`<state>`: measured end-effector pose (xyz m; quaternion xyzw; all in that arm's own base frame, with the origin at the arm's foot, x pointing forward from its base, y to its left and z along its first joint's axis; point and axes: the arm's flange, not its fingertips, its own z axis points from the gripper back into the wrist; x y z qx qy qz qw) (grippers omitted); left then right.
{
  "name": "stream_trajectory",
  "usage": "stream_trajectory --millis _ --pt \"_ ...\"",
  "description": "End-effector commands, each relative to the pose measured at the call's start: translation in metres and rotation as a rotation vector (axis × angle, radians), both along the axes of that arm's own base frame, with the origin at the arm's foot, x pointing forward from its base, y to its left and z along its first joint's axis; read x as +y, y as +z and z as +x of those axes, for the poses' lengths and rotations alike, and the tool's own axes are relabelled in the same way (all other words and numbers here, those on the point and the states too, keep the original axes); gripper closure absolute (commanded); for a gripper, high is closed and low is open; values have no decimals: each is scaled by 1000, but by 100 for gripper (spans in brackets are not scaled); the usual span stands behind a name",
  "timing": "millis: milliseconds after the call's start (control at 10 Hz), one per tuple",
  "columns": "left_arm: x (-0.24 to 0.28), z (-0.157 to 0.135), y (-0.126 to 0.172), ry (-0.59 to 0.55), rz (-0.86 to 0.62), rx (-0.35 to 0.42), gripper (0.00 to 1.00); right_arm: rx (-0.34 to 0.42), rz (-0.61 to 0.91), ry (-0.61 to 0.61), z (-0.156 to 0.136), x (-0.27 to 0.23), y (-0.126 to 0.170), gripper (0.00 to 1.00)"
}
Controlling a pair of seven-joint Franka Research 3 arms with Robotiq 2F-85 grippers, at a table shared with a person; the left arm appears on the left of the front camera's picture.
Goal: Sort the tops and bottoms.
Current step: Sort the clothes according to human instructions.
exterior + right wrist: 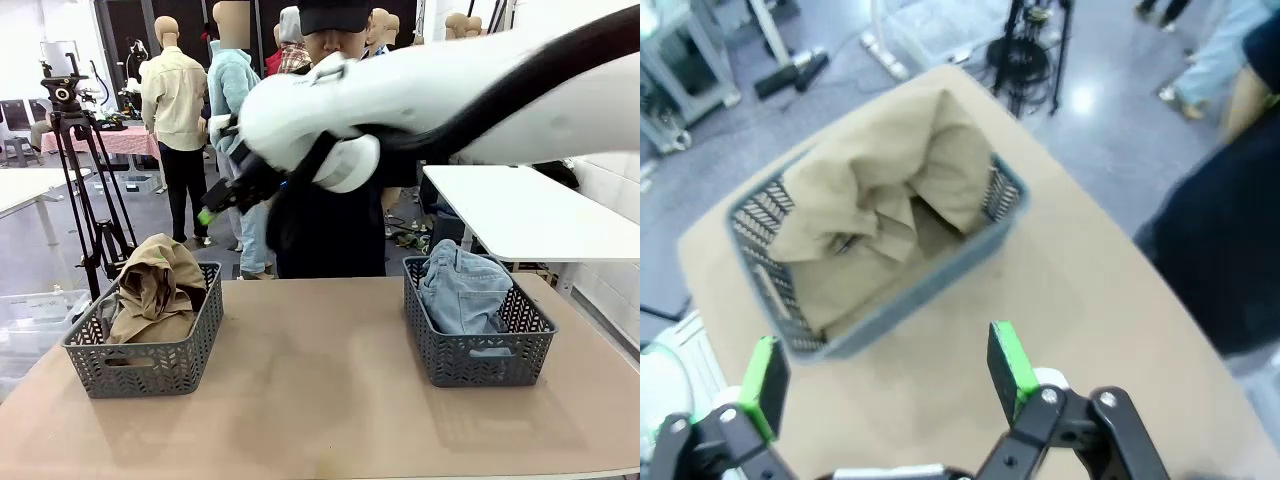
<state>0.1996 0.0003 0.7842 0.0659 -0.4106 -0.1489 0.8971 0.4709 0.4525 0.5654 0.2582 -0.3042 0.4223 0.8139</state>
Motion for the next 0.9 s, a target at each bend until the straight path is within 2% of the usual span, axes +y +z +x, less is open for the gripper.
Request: stream_trajectory --millis 0,200,400,600,700,800 --pt "0 1 3 -7 -3 -3 0 -16 -13 -151 -55 -68 14 0" --pt "0 1 3 -7 -3 -3 0 -24 37 -242 -82 -114 26 0" --pt "0 1 3 -7 -3 -3 0 -26 113 -313 -89 -147 28 0" --pt "0 1 3 -7 -3 -3 0 -21 119 -302 -77 -137 22 0" --pt "0 1 3 -7 -3 -3 0 -37 112 -315 -50 -111 10 0" --pt "0 1 3 -7 -3 -3 0 -24 95 -312 -86 -152 36 0"
